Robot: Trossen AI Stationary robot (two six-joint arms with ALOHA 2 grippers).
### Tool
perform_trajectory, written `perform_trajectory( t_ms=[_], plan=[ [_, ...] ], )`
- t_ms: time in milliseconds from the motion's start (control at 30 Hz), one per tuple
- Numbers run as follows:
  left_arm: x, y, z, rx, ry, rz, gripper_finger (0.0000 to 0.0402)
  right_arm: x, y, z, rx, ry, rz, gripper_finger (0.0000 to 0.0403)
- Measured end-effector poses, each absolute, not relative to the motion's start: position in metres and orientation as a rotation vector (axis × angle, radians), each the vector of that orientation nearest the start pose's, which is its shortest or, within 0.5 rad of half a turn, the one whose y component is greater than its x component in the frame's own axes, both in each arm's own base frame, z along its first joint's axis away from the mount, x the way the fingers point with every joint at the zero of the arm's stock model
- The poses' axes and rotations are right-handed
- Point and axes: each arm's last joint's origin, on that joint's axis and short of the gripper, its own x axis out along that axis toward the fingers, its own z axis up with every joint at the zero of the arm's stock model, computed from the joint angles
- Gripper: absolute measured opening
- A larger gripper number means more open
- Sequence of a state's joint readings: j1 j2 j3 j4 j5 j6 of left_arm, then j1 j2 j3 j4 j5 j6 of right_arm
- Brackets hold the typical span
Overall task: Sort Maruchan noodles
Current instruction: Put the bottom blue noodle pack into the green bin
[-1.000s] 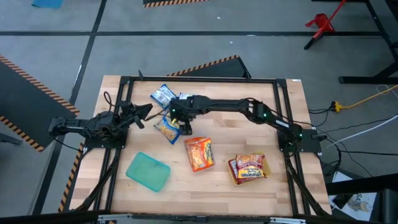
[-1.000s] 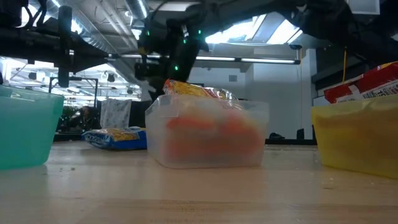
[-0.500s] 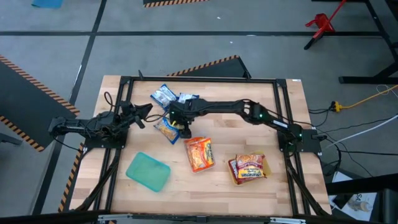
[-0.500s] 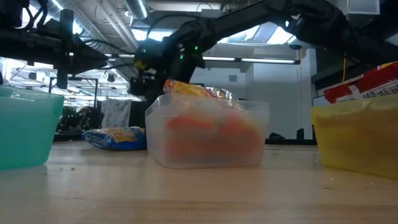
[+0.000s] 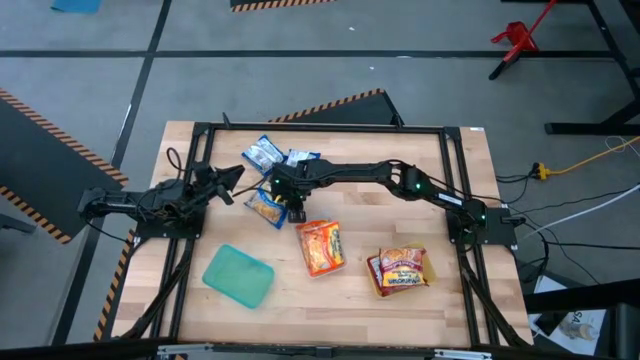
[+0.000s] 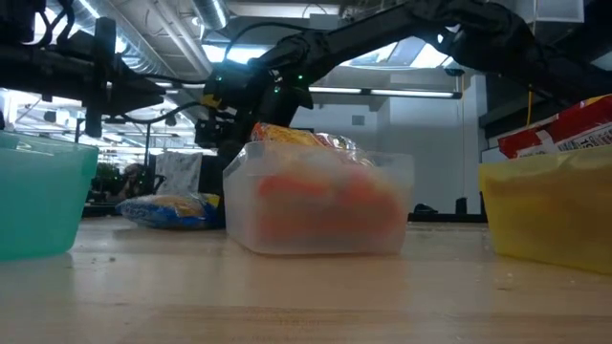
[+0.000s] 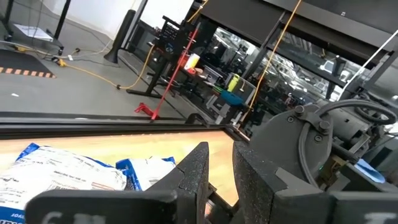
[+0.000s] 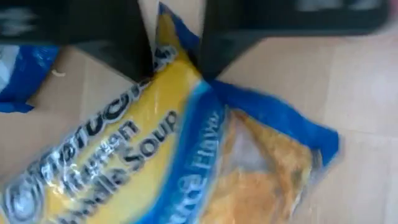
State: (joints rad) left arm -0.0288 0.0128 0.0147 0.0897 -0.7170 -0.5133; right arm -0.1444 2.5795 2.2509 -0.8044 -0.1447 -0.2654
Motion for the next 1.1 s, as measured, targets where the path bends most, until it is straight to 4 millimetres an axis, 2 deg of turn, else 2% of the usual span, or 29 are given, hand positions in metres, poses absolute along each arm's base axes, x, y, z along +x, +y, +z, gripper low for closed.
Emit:
perform_trajectory(
  t_ms=[67, 133, 433, 633, 767, 1100],
  plan=[
    [0.091, 0.016, 0.175, -0.524, -0.255, 0.653, 0.0066, 0.531, -0.072, 0.134, -0.061, 1.105, 0.171, 0.0041],
    [0.091, 0.016, 0.175, -0.522, -0.251, 0.654, 0.0066, 0.531, -0.072, 0.133, -0.055, 1.104, 0.177, 0.0014],
    [0.091, 0.016, 0.173, -0.517, -0.239, 0.657, 0.0066, 0.533, -0.072, 0.138, -0.039, 1.103, 0.154, 0.0002],
    [0.091, 0.016, 0.173, -0.517, -0.239, 0.657, 0.0066, 0.536, -0.072, 0.157, -0.046, 1.075, 0.145, 0.0000],
    [0.091, 0.017, 0.173, -0.517, -0.241, 0.663, 0.0066, 0.533, -0.068, 0.163, -0.034, 1.086, 0.153, 0.0000],
    [0.090, 0.017, 0.173, -0.514, -0.240, 0.683, 0.0066, 0.536, -0.035, 0.174, -0.054, 1.061, 0.202, 0.0000]
  ],
)
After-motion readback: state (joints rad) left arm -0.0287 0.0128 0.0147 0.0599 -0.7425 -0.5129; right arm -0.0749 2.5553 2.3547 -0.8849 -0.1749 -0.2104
